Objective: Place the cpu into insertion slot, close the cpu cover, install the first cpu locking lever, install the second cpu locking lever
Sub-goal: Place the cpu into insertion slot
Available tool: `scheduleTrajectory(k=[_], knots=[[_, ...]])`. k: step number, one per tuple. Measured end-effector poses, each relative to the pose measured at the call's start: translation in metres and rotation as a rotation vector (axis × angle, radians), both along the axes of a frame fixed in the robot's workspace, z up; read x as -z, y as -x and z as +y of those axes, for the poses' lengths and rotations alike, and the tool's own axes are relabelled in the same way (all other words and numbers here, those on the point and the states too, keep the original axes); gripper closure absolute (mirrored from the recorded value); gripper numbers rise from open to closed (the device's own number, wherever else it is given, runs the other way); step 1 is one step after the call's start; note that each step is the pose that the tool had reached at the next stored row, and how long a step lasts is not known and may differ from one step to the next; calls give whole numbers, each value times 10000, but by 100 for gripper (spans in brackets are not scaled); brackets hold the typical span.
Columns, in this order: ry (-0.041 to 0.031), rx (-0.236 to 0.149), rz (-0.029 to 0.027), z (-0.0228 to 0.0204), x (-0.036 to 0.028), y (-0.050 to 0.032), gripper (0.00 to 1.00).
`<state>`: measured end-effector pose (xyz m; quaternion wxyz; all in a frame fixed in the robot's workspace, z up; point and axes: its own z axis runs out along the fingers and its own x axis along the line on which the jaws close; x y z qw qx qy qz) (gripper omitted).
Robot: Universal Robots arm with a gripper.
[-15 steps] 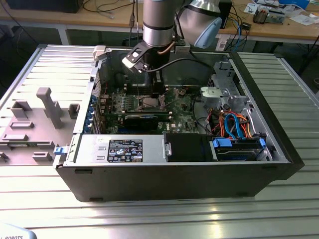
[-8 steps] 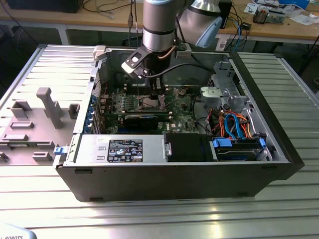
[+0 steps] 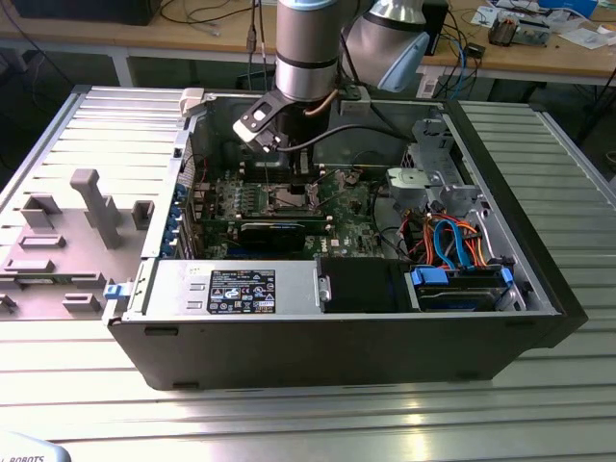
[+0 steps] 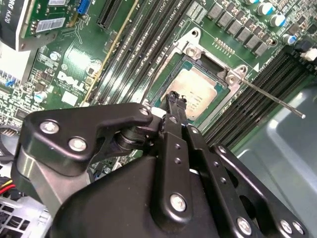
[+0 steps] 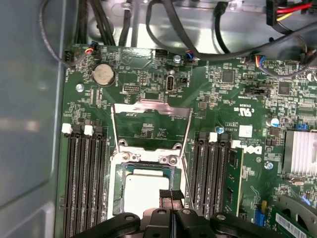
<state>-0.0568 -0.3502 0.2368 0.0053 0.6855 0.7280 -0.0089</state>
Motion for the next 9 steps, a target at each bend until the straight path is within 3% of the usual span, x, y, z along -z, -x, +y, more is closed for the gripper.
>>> scheduleTrajectory(k=[9], knots=[[22,2,1,2,-15,0,89]])
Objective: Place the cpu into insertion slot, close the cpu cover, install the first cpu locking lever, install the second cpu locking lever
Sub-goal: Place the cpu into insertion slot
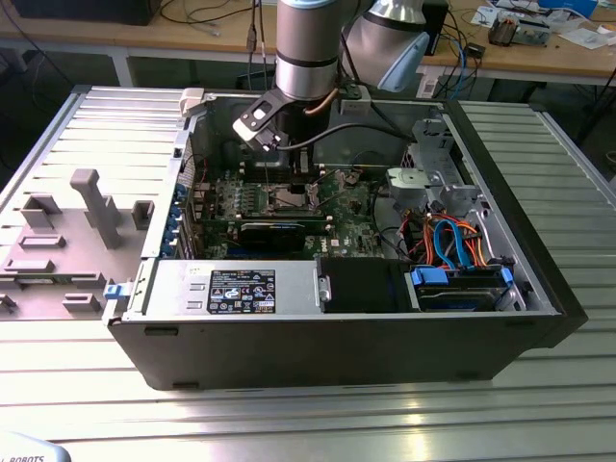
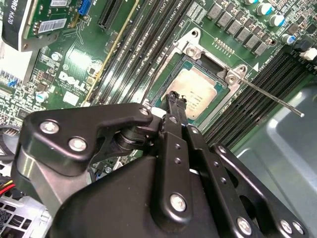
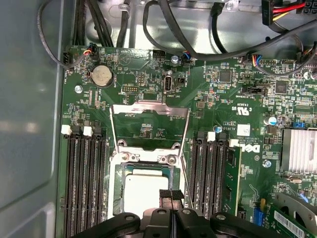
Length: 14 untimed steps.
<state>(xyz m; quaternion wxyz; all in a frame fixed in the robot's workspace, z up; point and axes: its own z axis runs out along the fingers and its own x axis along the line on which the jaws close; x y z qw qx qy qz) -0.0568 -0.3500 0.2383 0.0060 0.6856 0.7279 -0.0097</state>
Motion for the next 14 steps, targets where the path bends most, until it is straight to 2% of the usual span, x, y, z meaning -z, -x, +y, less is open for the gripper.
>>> scheduleTrajectory(k=[14], knots=[[0,1,-1,1,-21,0,89]])
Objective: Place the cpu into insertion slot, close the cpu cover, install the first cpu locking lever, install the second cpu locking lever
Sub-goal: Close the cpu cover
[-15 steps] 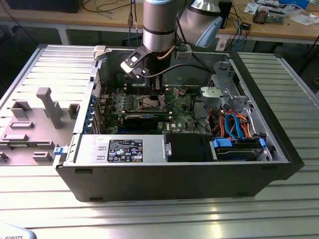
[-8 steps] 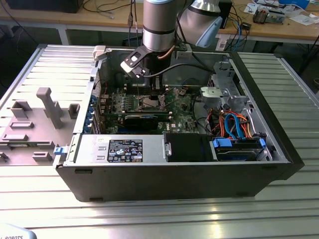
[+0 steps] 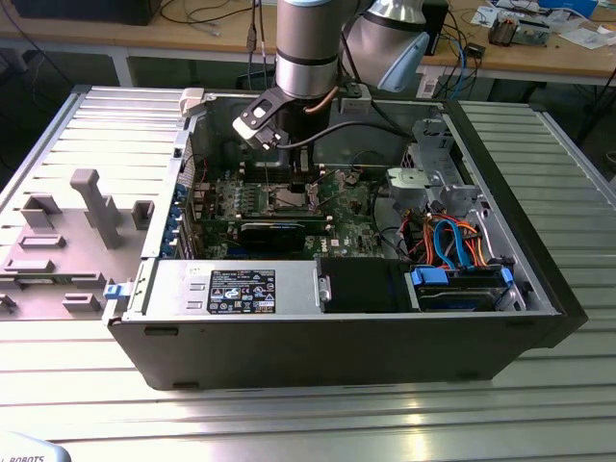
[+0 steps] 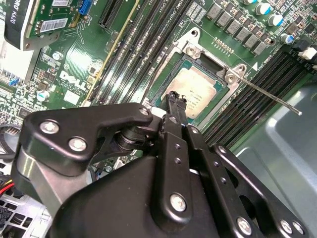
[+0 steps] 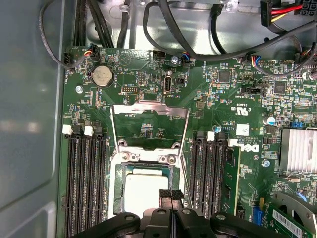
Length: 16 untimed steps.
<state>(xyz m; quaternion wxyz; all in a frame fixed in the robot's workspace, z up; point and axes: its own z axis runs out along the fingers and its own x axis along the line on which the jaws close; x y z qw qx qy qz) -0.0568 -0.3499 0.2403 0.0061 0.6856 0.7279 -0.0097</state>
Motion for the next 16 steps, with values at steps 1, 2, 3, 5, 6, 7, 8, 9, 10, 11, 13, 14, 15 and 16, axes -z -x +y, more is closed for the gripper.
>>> scheduleTrajectory(k=[1,2,3,5,6,7,8,9,10,11,13,14,15,16], knots=[[0,0,0,0,0,0,89],[-1,0,-1,0,0,0,89],[0,0,0,0,-1,0,89],[3,0,2,0,-4,0,89],[3,1,2,0,-8,-1,89],[1,0,1,0,-14,-6,89],[1,0,1,0,-22,-9,89],[0,0,1,0,-38,-14,89],[-1,0,1,0,-50,-20,89],[-5,1,0,1,-53,-26,89],[-12,1,2,0,-57,-28,89],[-32,1,2,0,-57,-29,89],[-35,1,2,0,-56,-29,89],[-36,1,1,0,-56,-29,89]])
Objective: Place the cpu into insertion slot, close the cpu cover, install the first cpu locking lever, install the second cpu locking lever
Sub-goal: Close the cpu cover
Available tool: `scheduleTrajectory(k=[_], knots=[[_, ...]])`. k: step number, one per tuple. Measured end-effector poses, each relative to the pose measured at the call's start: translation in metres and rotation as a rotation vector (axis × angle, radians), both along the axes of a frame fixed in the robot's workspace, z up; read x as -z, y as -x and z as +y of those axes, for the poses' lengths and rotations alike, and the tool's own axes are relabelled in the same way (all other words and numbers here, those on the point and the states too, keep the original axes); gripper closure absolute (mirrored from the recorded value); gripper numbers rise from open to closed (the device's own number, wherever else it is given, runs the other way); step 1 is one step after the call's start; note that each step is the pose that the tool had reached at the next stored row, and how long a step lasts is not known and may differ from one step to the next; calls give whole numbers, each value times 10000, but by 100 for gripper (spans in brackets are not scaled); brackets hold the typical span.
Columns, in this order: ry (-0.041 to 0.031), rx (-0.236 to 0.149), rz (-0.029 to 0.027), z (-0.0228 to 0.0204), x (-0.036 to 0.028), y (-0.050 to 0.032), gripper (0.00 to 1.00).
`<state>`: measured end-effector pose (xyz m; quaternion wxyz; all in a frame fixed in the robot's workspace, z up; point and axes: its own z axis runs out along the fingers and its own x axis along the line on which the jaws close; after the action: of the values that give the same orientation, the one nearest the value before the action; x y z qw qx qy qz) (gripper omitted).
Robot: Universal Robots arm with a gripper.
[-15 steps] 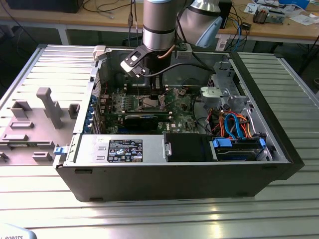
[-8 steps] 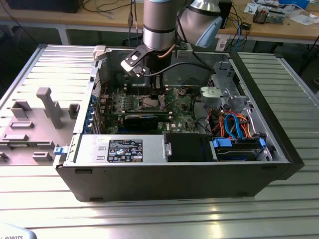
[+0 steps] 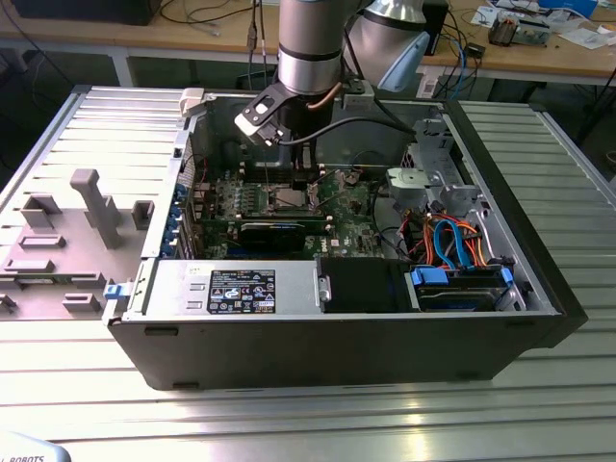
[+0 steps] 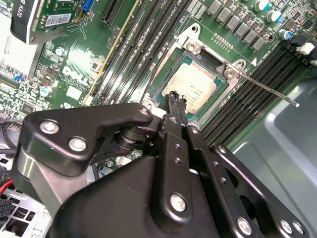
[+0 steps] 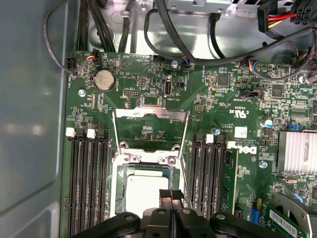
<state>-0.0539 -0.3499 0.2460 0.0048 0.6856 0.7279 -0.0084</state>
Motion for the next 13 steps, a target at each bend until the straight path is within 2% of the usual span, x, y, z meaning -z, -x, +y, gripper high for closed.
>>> scheduleTrajectory(k=[13], knots=[[0,-1,0,18,0,-8,89]])
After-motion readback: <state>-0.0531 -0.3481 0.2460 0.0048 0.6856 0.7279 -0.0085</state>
